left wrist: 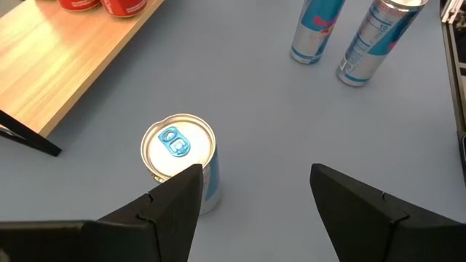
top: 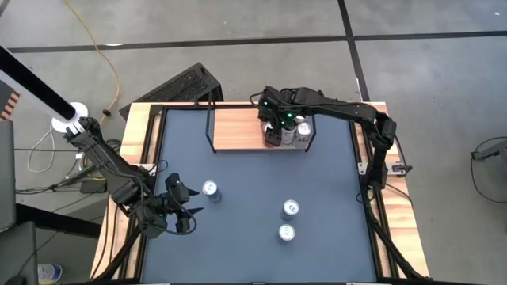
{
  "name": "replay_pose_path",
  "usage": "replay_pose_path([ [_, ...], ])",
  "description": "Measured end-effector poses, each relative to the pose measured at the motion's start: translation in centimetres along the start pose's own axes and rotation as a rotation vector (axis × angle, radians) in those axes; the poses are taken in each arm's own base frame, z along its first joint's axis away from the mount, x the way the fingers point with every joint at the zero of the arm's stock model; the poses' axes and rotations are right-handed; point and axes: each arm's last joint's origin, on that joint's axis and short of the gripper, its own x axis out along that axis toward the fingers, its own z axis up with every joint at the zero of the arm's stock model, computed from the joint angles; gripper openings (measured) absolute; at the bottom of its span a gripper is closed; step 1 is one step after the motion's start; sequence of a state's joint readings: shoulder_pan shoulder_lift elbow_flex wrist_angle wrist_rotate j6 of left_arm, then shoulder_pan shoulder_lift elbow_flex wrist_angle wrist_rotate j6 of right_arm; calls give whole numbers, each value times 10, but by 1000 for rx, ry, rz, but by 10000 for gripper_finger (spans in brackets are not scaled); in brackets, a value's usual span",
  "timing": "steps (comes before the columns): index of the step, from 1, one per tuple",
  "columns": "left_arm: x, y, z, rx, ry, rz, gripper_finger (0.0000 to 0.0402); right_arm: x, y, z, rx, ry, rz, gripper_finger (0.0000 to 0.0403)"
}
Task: Place canned beverage on shelf
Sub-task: Put the red soda can on the shelf aligned with the other red soda cans, then put the left blue soda can on the shelf
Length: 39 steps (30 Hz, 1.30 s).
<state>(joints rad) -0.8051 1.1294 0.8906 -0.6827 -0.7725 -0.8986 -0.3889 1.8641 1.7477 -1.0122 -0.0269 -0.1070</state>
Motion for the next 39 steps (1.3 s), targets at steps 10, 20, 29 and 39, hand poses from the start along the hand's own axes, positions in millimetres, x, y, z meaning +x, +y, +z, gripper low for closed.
replay_pose_path([
  [10,0,0,0,-3,0,0,244,0,0,0,5,1,0,291],
  [20,0,0,0,-6,1,-1,244,0,0,0,1,2,-22,321],
  [29,0,0,0,-8,1,-1,244,-17,5,8,-21,-23,-28,322],
  [39,0,-1,1,-17,-5,-8,244,-62,12,16,-38,-26,-48,322],
])
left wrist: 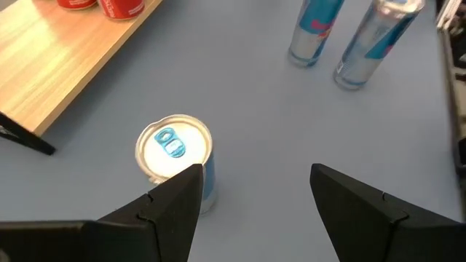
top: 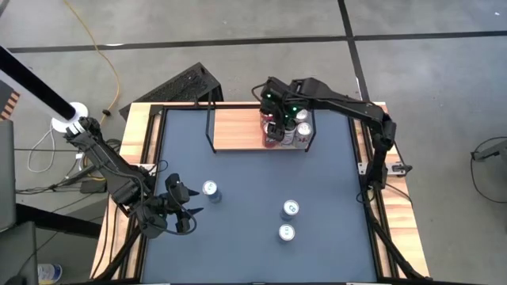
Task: Place canned beverage on shelf
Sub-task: Put the left blue soda can on the shelf
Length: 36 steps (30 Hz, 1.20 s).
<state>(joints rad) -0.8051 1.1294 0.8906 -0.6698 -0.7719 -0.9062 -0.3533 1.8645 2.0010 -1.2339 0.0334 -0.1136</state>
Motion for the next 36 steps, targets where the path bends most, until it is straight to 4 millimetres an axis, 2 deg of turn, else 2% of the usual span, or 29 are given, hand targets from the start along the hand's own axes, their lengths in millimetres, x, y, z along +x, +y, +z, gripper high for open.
replay_pose_path([
  [3,0,-2,4,-36,-29,-22,244,-26,8,2,-46,1,12,318],
  [9,-1,8,18,-27,-12,-70,244,-95,33,-4,-106,-47,47,311],
  [14,7,19,32,53,7,-73,244,-144,51,-39,-67,-114,90,311],
  [21,20,36,50,162,22,-38,244,-207,63,-79,86,-294,136,311],
  [25,26,45,55,189,14,12,244,-228,71,-97,130,-350,155,311],
  [28,31,49,54,189,6,35,244,-236,76,-106,134,-374,147,311],
  [33,39,48,48,194,80,-17,244,-241,83,-112,136,-375,142,311],
  [36,47,45,44,271,135,-38,247,-240,88,-112,115,-368,155,311],
])
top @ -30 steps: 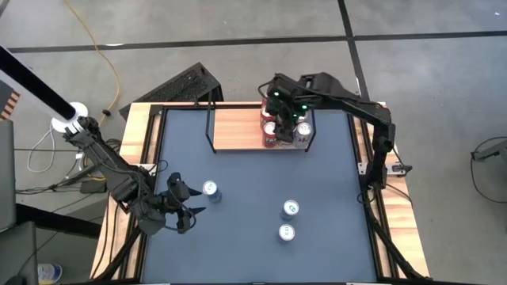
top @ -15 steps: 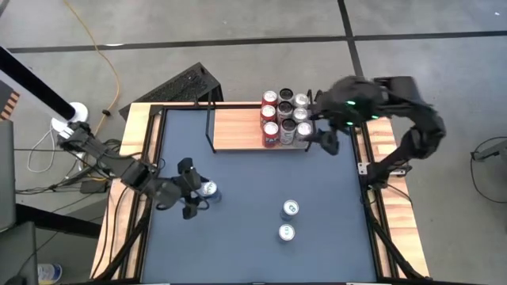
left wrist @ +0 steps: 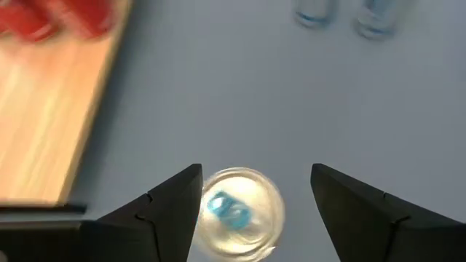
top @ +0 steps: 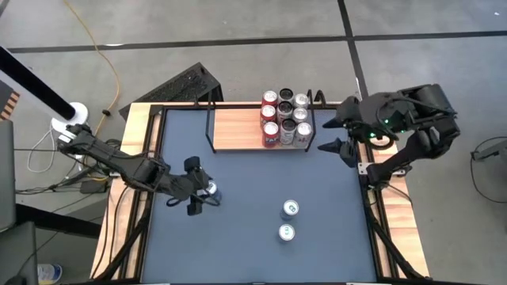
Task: Place canned beverage on shelf
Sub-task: Put the left blue soda can on the shelf
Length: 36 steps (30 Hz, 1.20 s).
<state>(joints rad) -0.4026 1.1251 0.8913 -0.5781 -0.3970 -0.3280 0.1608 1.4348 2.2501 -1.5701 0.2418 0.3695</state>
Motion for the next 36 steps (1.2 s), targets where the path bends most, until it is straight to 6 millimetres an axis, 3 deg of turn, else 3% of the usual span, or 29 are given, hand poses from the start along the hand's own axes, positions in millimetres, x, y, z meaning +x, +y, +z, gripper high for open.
replay_pose_path([
  [4,16,-9,-3,104,61,-53,266,4,4,1,-12,13,5,311],
  [10,27,-14,-2,46,124,-35,306,10,8,2,-31,29,9,311],
  [16,15,-14,14,59,91,-54,311,10,8,3,-32,19,7,311],
  [20,-1,-12,22,71,126,-45,311,27,15,14,-42,-42,-85,311],
  [24,-23,-9,28,67,140,-46,311,72,33,31,-131,-47,-114,311],
  [28,-50,-4,27,35,136,-66,311,131,58,49,-238,-90,-86,311],
  [36,-94,10,5,-15,156,-38,311,252,100,68,-316,-233,-36,311],
])
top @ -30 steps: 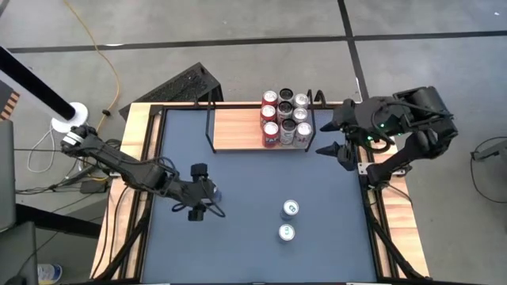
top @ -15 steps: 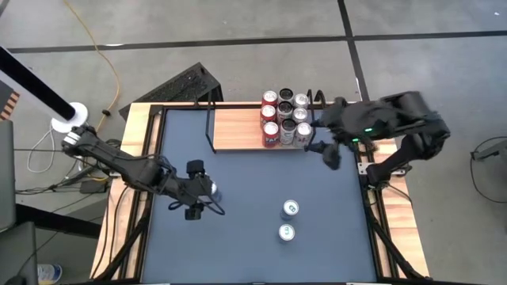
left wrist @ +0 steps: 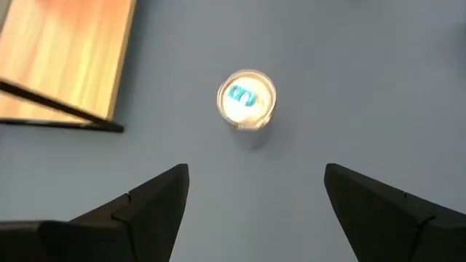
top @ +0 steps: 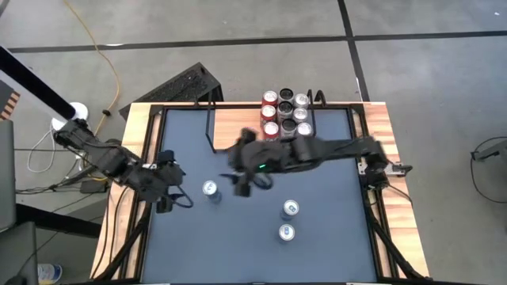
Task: Place canned beverage on shelf
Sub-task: Put the left blue soda can on the shelf
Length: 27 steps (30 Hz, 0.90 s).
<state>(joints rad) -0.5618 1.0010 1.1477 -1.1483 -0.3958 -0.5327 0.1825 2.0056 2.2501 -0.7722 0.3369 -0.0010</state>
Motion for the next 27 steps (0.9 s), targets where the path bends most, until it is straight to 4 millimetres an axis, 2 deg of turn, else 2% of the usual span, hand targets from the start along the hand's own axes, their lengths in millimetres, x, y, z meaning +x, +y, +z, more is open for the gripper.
replay_pose_path([
  [6,-14,4,-20,4,-30,24,311,77,31,-25,61,-15,92,311],
  [11,-10,5,-37,-16,-46,35,311,122,52,-57,104,61,94,311],
  [16,0,4,-53,-33,-22,39,311,148,61,-79,134,119,86,311],
  [21,13,0,-64,-31,-22,55,311,170,60,-99,135,165,44,311],
  [27,21,-4,-67,-51,-55,49,311,171,51,-98,146,172,13,311],
])
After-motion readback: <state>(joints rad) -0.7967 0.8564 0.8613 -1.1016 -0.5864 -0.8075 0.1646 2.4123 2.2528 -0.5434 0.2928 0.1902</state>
